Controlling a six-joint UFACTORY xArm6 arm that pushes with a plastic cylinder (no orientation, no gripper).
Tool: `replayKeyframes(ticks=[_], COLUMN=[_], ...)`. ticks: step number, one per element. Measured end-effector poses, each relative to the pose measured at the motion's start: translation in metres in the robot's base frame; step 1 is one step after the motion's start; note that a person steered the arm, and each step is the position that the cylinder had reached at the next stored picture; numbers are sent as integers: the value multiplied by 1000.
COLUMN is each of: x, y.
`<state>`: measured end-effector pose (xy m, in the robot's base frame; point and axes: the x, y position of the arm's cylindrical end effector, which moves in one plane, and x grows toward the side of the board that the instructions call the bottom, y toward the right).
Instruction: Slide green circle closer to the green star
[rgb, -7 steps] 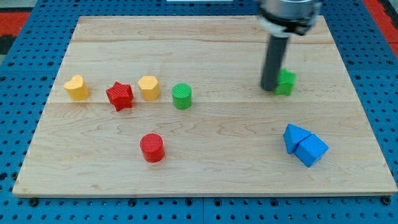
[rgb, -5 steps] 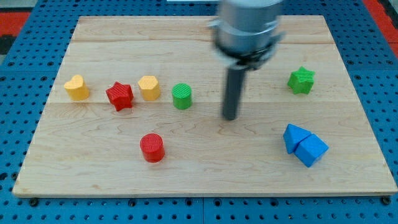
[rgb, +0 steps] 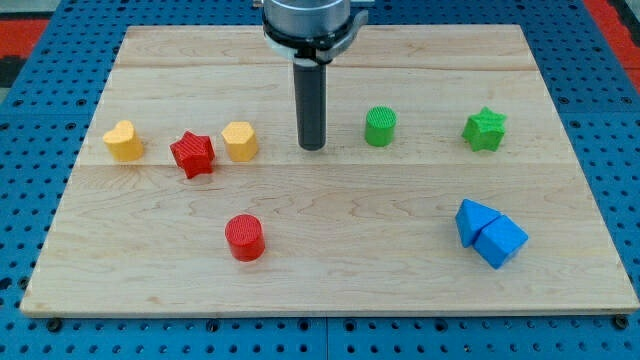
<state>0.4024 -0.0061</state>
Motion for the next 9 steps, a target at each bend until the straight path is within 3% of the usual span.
replayKeyframes(ticks=[1, 2, 3, 9], x=[-11, -7, -7, -4], y=[87, 133, 89, -11])
